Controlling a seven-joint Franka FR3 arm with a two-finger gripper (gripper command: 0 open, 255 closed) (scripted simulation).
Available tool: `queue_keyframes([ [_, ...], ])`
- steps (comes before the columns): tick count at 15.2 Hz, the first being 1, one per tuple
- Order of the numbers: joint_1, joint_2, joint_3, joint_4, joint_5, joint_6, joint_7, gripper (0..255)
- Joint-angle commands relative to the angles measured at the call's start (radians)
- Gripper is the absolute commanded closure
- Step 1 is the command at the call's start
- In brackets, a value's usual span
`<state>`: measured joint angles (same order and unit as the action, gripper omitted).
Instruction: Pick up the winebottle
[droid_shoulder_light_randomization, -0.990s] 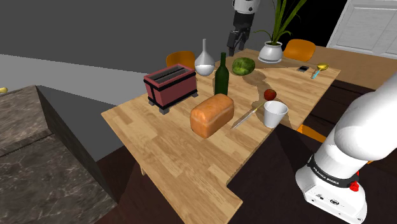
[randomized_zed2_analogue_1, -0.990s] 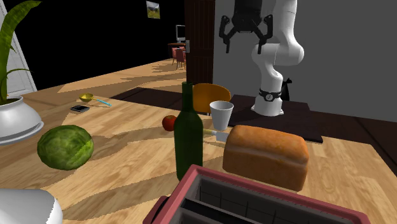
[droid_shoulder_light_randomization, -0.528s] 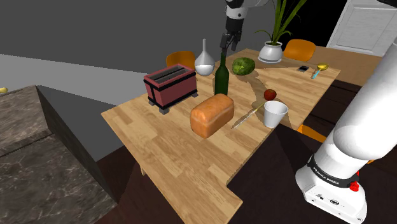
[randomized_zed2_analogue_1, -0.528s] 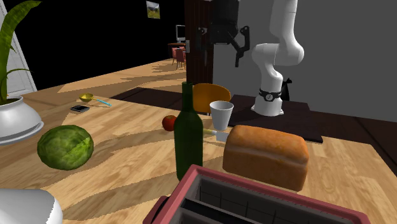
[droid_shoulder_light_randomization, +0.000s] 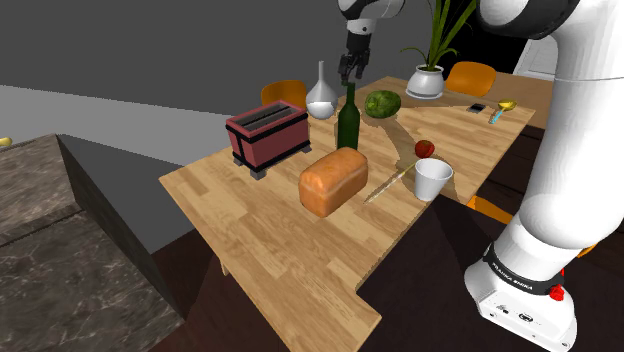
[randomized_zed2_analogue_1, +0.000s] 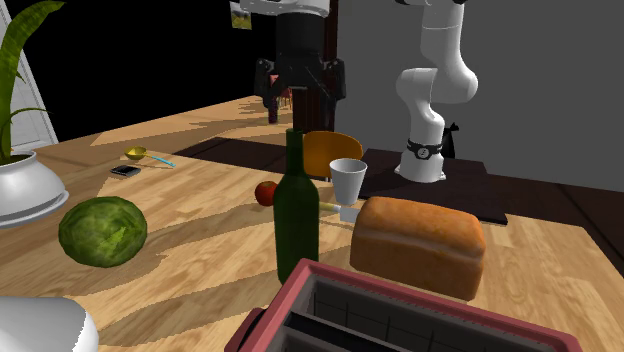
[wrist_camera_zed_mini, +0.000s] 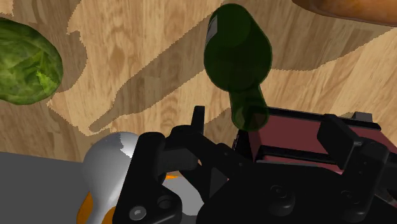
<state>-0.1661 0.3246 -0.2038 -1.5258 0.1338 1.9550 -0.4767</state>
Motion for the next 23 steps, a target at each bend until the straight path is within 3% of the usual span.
queue_keyframes([
  [1, -0.008, 0.041, 0.001, 0.039, 0.01, 0.001, -0.006, 0],
  [9, -0.006, 0.055, 0.004, -0.03, 0.016, 0.083, -0.014, 0],
  [10, -0.007, 0.053, 0.004, -0.033, 0.016, 0.085, -0.015, 255],
  [19, -0.006, 0.055, 0.004, -0.03, 0.016, 0.083, -0.014, 255],
  [23, -0.007, 0.045, 0.002, 0.01, 0.012, 0.034, -0.009, 255],
])
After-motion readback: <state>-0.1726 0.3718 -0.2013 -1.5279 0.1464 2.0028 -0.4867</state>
